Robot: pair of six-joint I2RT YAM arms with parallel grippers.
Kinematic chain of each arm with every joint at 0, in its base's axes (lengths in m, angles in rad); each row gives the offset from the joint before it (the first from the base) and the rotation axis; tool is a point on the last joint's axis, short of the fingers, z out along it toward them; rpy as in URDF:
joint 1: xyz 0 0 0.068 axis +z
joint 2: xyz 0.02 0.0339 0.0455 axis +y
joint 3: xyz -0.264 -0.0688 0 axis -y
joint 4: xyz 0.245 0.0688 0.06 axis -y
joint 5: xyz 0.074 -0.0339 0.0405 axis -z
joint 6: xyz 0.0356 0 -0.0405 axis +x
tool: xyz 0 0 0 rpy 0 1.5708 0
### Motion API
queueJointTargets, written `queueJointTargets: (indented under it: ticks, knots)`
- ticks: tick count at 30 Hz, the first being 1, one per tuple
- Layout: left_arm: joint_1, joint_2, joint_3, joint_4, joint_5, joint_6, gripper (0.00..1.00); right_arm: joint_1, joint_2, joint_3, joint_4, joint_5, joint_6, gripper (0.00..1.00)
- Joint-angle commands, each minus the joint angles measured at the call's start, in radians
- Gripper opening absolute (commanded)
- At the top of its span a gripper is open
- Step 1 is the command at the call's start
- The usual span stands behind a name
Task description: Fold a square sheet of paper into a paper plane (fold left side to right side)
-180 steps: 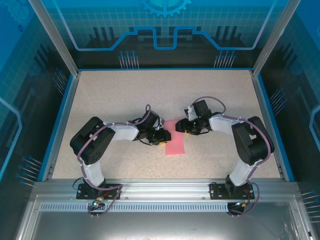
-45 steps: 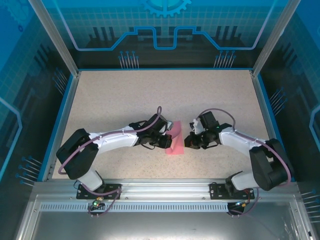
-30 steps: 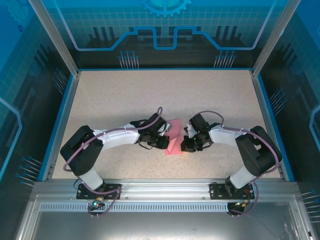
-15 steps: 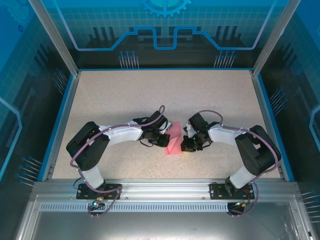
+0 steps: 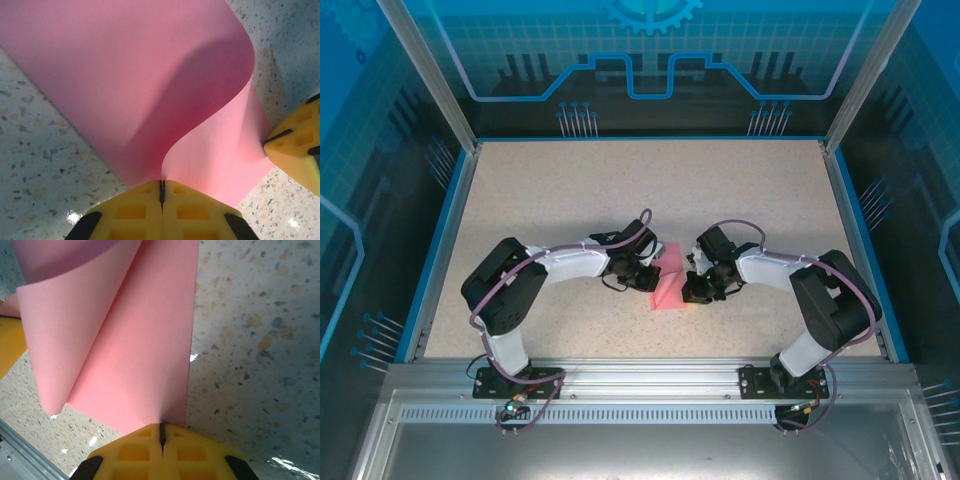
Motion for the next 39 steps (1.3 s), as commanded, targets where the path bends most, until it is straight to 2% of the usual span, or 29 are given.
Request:
queueJointTargets:
  ticks: [1, 39]
  knots:
    - [0.009, 0.018, 0.033, -0.036, -0.007, 0.030, 0.00, 0.016, 0.030, -0.001, -0.074, 0.050, -0.014, 0.03]
    - [0.020, 0.058, 0.060, -0.069, -0.078, 0.038, 0.00, 0.026, 0.058, 0.014, -0.092, 0.059, -0.018, 0.03]
